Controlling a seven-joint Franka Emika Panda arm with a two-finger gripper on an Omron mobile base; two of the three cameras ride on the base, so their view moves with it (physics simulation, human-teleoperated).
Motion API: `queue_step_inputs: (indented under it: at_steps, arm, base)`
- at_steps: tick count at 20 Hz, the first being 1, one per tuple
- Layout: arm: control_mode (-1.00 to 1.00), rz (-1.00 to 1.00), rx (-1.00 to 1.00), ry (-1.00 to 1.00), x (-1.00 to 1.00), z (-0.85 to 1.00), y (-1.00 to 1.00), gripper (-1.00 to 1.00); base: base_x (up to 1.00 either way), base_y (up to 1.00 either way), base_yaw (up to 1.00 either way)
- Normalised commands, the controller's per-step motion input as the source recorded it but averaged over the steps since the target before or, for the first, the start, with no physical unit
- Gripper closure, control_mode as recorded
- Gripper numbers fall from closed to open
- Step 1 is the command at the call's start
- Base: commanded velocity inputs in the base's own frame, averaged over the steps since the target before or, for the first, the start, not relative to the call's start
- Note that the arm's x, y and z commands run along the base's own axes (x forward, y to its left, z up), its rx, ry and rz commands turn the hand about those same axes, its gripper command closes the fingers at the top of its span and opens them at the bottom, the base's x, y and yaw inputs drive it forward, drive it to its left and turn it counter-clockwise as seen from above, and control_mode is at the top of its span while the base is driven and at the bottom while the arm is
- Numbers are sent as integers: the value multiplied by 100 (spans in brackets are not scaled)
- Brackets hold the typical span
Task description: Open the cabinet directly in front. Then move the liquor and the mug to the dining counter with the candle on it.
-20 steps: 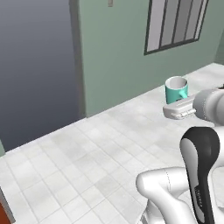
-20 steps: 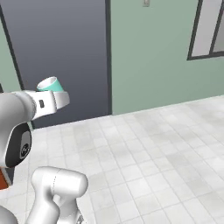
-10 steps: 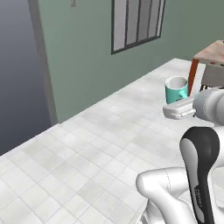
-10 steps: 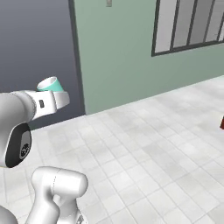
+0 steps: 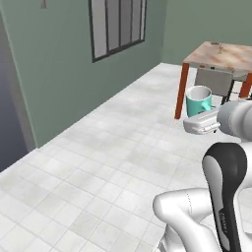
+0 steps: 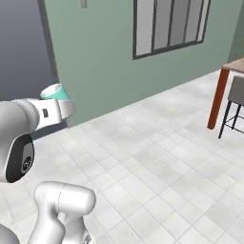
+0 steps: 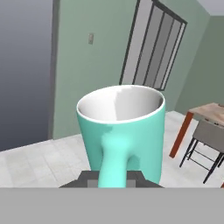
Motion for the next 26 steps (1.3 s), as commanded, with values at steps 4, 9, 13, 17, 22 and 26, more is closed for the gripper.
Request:
queue_step_inputs:
  at_steps: [4,9,13,17,22,26]
  arm:
    - [100,0,0,0,0,0,0,100]
    - [100,0,0,0,0,0,0,100]
    - [100,0,0,0,0,0,0,100]
    - [100,0,0,0,0,0,0,100]
    - [100,0,0,0,0,0,0,100]
    - [100,0,0,0,0,0,0,100]
  base:
    - [0,24,-30]
    - [3,24,-26]
    - [4,16,-24]
    - [10,24,-25]
    - [20,34,-27]
    - [21,32,-26]
